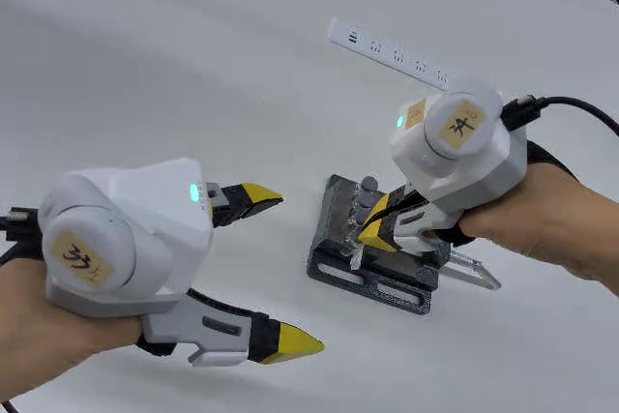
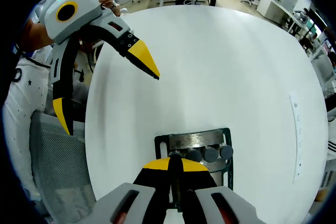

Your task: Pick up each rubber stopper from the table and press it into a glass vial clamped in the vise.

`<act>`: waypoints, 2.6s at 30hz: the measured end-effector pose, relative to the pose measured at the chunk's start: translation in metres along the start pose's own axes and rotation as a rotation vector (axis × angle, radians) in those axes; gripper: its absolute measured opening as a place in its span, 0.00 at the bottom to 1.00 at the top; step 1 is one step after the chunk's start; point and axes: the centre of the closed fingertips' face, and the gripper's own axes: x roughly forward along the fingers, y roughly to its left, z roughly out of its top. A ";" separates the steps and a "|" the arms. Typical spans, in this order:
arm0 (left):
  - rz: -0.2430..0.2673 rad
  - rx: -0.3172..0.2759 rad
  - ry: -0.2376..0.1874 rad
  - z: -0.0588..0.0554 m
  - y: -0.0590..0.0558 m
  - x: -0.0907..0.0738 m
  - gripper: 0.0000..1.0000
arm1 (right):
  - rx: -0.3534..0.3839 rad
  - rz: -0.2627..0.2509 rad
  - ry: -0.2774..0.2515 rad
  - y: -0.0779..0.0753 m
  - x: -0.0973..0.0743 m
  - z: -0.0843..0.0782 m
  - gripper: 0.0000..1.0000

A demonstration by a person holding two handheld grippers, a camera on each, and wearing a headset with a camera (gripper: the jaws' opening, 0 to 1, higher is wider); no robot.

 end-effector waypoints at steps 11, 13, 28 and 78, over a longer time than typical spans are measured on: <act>0.003 0.002 -0.007 0.003 0.001 0.002 0.80 | 0.001 0.013 0.041 -0.002 0.002 -0.002 0.00; 0.004 0.000 -0.007 0.003 0.001 0.001 0.80 | 0.010 0.016 0.038 -0.002 0.002 -0.003 0.00; 0.000 0.003 -0.011 0.005 0.001 0.005 0.80 | -0.010 0.019 0.069 -0.001 0.003 -0.002 0.00; 0.013 0.019 0.023 0.002 -0.003 -0.007 0.79 | 0.041 -0.009 0.023 -0.001 0.001 -0.001 0.01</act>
